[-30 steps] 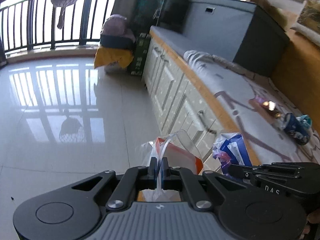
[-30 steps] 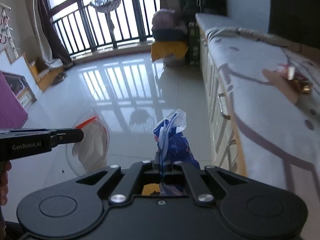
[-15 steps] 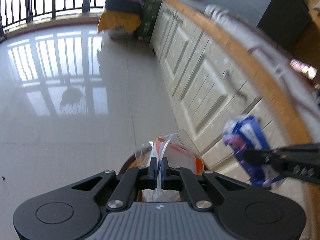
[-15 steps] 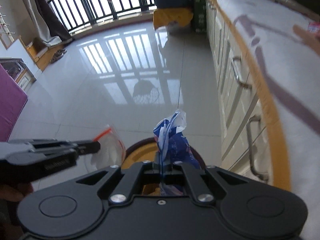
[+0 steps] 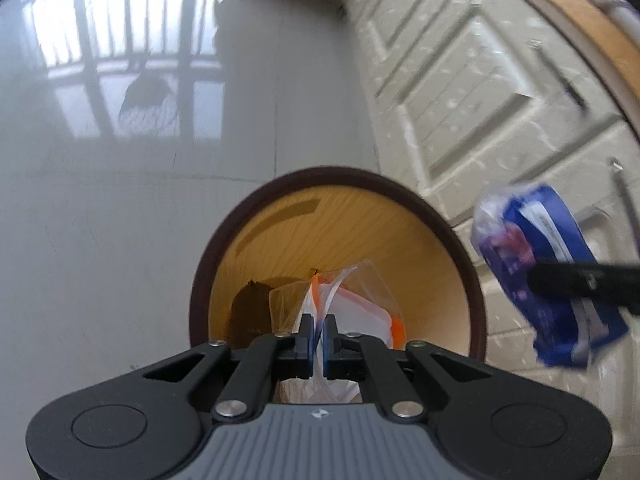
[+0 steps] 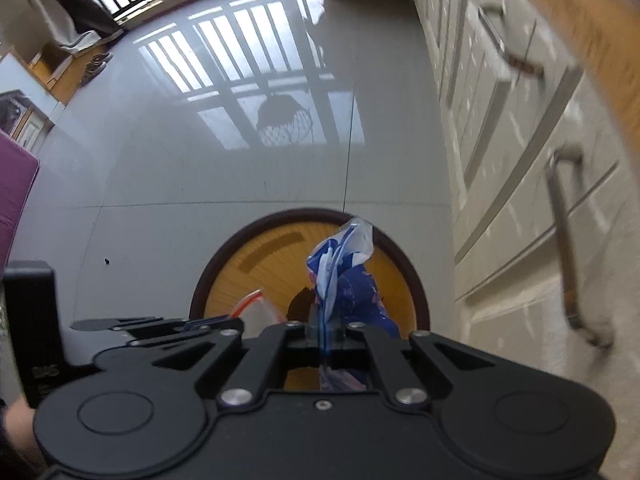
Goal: Collect trash
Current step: 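Open both tools to drop the bag and wrapper into the bin, then move both open tools back toward the remaining trash on the bench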
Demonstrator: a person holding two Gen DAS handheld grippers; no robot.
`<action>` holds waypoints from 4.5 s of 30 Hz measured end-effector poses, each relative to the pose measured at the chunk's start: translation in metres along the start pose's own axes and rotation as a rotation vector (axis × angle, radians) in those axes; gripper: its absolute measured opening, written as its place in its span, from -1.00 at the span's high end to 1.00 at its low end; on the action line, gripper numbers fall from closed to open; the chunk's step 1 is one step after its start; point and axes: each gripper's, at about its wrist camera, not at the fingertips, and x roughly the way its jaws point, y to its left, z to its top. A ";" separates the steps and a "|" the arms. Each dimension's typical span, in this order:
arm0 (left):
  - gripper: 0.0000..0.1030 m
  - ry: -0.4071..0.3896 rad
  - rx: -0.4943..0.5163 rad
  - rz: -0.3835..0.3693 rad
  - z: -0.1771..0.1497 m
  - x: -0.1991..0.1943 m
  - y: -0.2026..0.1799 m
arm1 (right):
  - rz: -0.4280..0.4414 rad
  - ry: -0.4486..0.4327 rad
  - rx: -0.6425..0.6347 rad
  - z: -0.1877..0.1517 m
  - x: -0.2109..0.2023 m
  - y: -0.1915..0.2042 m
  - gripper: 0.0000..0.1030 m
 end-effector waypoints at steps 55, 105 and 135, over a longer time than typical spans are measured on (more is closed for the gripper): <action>-0.54 0.048 0.167 0.153 -0.004 -0.070 -0.016 | -0.045 0.079 -0.042 -0.008 -0.005 0.008 -0.22; -0.98 -0.281 0.118 0.215 -0.046 -0.306 -0.052 | -0.131 -0.258 -0.064 -0.083 -0.248 0.045 -1.00; -1.00 -0.508 0.321 0.008 -0.071 -0.297 -0.206 | -0.280 -0.628 0.072 -0.164 -0.335 -0.108 -1.00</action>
